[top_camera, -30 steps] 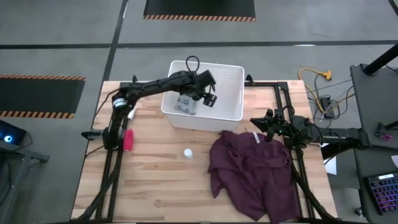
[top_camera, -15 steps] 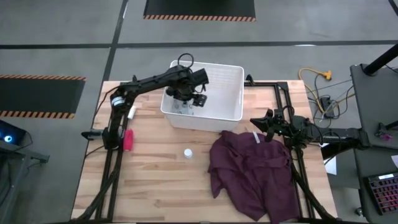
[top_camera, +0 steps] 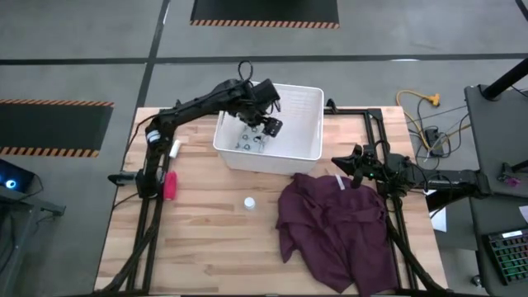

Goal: Pick & place medical supplies in basket/bin
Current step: Put the medicine bottle into the white bin

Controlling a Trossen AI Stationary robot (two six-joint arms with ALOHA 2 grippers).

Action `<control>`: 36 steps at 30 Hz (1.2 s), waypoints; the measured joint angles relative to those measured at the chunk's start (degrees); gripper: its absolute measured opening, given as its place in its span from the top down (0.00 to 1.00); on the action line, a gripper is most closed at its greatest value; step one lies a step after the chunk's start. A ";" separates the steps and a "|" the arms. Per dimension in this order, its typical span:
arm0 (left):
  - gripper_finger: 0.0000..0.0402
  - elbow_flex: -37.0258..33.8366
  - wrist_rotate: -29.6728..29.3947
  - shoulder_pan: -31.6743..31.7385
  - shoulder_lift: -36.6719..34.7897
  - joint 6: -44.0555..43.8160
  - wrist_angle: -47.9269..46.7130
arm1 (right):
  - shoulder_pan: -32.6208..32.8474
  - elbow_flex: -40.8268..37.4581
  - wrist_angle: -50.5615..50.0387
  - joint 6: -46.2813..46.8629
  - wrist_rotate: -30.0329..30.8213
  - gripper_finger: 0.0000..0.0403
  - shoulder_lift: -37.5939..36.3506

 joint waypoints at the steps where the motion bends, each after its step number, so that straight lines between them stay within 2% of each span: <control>1: 0.32 1.77 0.00 -0.93 0.00 2.99 0.27 | 0.02 0.00 -0.13 -0.02 0.00 0.98 0.08; 5: 0.32 8.18 -0.01 -6.97 -0.17 15.40 0.48 | 0.00 0.00 -0.69 0.00 0.00 0.98 0.23; 8: 0.32 9.85 0.20 -12.78 -0.33 21.13 1.10 | 0.01 0.00 -0.92 0.00 0.01 0.98 0.25; 17: 0.32 3.64 -3.84 -27.20 -1.33 21.92 0.49 | 0.01 0.00 -0.92 0.00 -0.59 0.98 0.19; 22: 0.32 -4.62 -5.86 -31.90 -1.90 18.01 -0.18 | 0.00 0.00 -0.90 -5.39 -6.45 0.98 0.15; 27: 0.32 -15.70 -7.64 -32.93 -4.05 13.96 1.65 | 0.02 0.00 -0.63 -14.03 -12.26 0.98 0.14; 33: 0.32 -32.82 -7.74 -33.54 -10.87 12.81 15.77 | 0.02 0.00 -0.83 -25.24 -12.31 0.98 0.19; 36: 0.32 -41.49 -7.63 -33.72 -14.81 12.80 22.60 | 0.02 0.00 -0.85 -26.84 -12.31 0.98 0.17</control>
